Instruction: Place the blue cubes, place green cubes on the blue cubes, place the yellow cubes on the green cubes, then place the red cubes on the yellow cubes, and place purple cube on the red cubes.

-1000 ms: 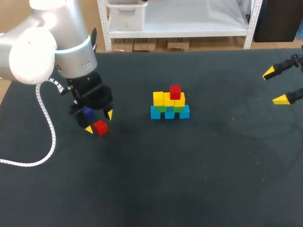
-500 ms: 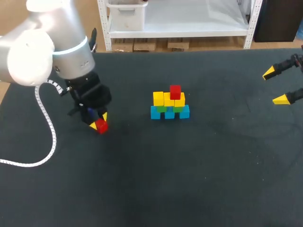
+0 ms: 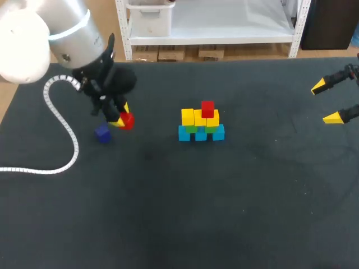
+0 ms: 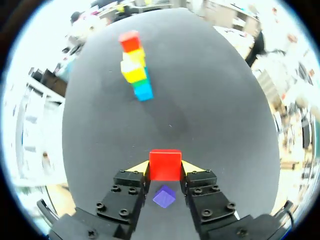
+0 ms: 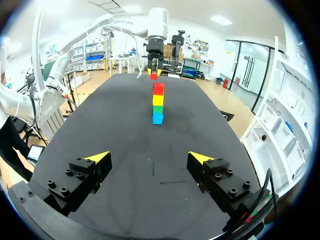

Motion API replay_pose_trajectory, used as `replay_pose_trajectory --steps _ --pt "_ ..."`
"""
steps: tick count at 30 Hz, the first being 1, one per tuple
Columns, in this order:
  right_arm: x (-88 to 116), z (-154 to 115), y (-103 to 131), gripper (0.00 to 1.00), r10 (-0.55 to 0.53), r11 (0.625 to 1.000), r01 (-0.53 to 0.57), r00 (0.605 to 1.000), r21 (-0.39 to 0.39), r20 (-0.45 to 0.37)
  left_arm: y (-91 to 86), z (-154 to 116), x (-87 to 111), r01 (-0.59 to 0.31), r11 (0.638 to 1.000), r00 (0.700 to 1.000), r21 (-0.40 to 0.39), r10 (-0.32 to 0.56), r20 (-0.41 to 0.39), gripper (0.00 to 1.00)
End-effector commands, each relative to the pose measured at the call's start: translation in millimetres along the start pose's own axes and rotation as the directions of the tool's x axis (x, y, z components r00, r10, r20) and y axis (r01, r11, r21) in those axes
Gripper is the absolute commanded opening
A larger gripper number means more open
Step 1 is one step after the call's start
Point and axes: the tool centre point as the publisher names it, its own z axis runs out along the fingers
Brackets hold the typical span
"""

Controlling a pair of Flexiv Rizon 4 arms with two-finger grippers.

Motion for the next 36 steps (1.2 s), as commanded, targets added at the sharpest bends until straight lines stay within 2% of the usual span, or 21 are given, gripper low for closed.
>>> replay_pose_trajectory --steps 1,6,7,15,22,36 --pt "0 0 0 1.0 -0.001 1.0 0.001 1.0 0.0 0.002 6.3 -15 -17.1 0.153 0.987 0.986 -0.057 -0.156 -0.062 0.0" --pt "0 0 0 1.0 -0.001 1.0 0.001 1.0 0.0 0.002 18.0 -26 -30.9 0.204 0.978 0.976 -0.054 -0.207 -0.071 0.0" --pt "0 0 0 1.0 -0.001 1.0 0.001 1.0 0.0 0.002 20.2 -27 -34.5 0.2 0.979 0.974 -0.049 -0.204 -0.102 0.0" --pt "0 0 0 1.0 -0.001 1.0 0.001 1.0 0.0 0.002 27.8 -27 -65.4 0.169 0.985 0.982 -0.015 -0.17 -0.086 0.0" --pt "0 0 0 1.0 -0.001 1.0 0.001 1.0 0.0 0.002 33.6 -22 -87.4 0.144 0.989 0.986 -0.019 -0.145 -0.077 0.0" --pt "0 0 0 1.0 -0.001 1.0 0.001 1.0 0.0 0.002 34.4 -13 -110.0 0.161 0.987 0.983 -0.013 -0.161 -0.089 0.0"
